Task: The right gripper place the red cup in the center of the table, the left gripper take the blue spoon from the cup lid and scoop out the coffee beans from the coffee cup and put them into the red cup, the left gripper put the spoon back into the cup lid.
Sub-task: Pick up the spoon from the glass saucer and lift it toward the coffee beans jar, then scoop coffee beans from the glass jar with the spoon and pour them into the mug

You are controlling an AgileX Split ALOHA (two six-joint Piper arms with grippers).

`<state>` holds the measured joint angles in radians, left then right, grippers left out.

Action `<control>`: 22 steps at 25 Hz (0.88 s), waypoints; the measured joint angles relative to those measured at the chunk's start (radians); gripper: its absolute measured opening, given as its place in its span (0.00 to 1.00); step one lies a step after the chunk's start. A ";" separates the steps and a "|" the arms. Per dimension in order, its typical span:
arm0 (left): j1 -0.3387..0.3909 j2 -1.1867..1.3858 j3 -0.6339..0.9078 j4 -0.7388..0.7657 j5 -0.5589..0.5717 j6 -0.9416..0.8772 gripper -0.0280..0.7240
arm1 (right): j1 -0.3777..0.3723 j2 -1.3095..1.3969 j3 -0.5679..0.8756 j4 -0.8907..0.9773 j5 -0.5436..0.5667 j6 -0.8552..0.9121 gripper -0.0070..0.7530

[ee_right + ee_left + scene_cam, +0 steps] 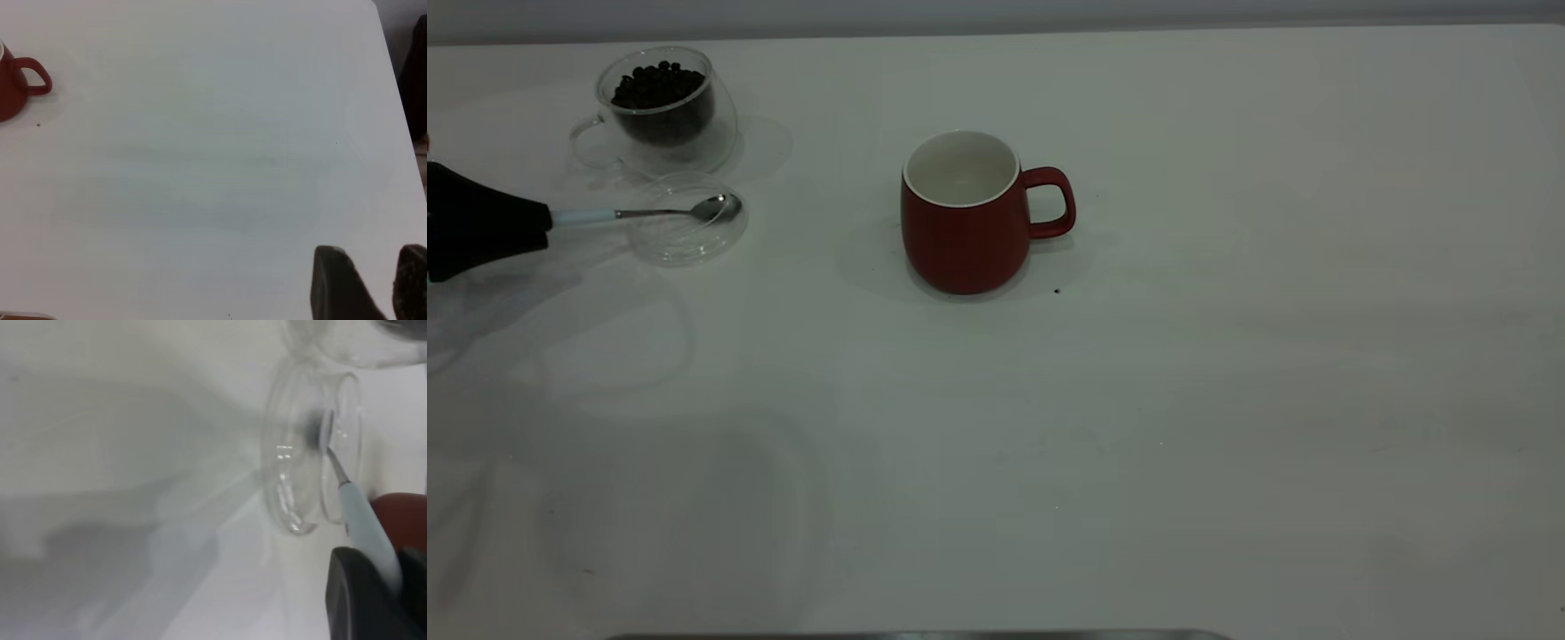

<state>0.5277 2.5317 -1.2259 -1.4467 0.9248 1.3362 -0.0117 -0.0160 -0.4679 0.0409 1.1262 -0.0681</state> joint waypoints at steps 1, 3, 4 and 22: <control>0.000 -0.006 0.000 0.001 0.004 0.000 0.20 | 0.000 0.000 0.000 0.000 0.000 0.000 0.33; 0.000 -0.022 0.000 0.015 0.005 -0.001 0.20 | 0.000 0.000 0.000 0.000 0.000 0.000 0.33; 0.000 -0.031 0.000 0.032 0.005 -0.004 0.20 | 0.000 0.000 0.000 0.000 0.000 0.000 0.33; -0.001 -0.298 -0.105 0.145 0.005 -0.226 0.20 | 0.000 0.000 0.000 0.001 0.000 0.000 0.33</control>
<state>0.5266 2.2338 -1.3304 -1.3021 0.9294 1.1098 -0.0117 -0.0160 -0.4679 0.0418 1.1262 -0.0681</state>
